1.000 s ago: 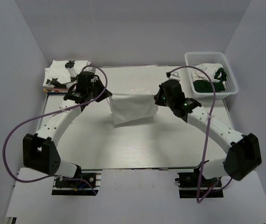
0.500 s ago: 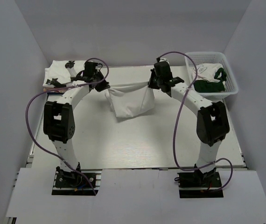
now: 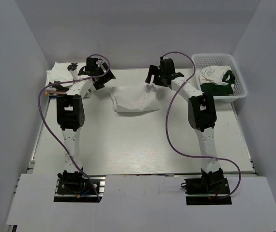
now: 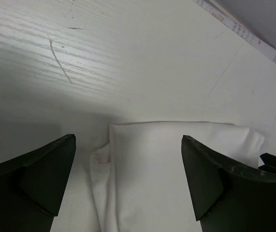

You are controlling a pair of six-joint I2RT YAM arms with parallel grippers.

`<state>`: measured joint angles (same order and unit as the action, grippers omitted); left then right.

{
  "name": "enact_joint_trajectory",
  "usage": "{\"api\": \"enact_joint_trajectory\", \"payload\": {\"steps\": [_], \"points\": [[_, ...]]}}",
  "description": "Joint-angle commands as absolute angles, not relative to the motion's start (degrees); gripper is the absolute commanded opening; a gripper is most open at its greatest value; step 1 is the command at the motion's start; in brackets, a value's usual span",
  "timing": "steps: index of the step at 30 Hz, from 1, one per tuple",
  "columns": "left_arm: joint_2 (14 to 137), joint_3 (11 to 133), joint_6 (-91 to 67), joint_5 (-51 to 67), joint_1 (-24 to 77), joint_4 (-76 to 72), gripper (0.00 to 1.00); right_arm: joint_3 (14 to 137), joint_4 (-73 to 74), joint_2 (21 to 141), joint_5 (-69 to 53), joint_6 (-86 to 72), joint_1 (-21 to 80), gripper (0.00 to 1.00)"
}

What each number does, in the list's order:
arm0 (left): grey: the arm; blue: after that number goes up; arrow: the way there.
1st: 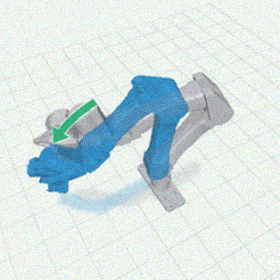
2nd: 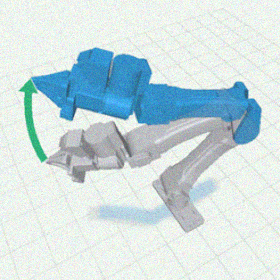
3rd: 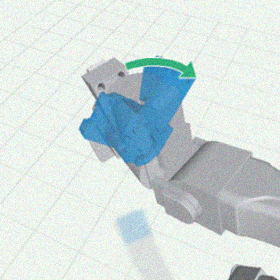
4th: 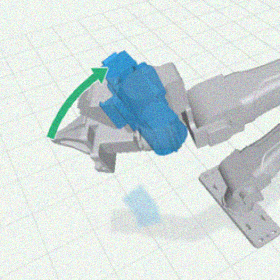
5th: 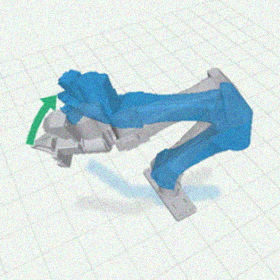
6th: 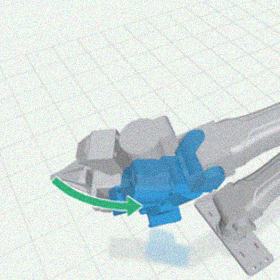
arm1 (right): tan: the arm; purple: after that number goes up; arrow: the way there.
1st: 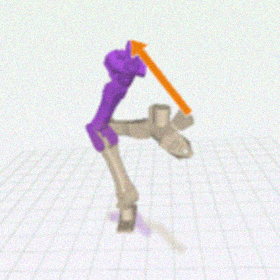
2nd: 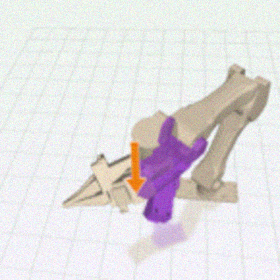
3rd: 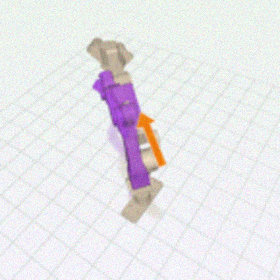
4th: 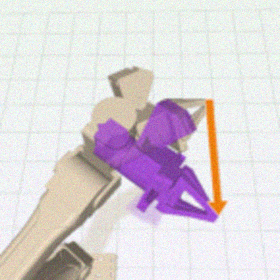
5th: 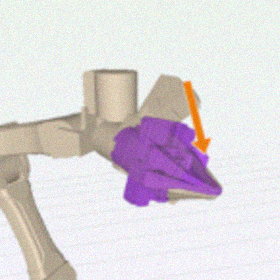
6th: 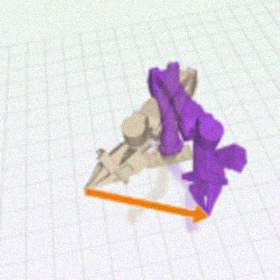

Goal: Fold and stack the t-shirts
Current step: Fold the long partially folded tshirt into a neat square, then smooth out wrinkles on the folded tshirt

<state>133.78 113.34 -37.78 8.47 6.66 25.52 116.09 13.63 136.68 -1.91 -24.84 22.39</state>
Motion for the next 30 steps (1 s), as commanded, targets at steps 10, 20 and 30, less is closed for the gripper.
{"api": "enact_joint_trajectory", "payload": {"steps": [10,20,30], "points": [[108.0,87.5,-33.7,27.0,13.3,11.6,1.00,87.2,-1.6,110.5,-15.7,-26.4,24.3,0.90],[110.8,69.0,-36.7,36.7,15.6,3.1,1.00,78.0,-12.1,118.5,-27.8,-36.7,22.9,0.90],[119.1,64.9,-32.7,32.3,12.7,9.0,1.00,67.7,-10.9,120.8,-22.2,-35.4,17.4,0.90]]}}
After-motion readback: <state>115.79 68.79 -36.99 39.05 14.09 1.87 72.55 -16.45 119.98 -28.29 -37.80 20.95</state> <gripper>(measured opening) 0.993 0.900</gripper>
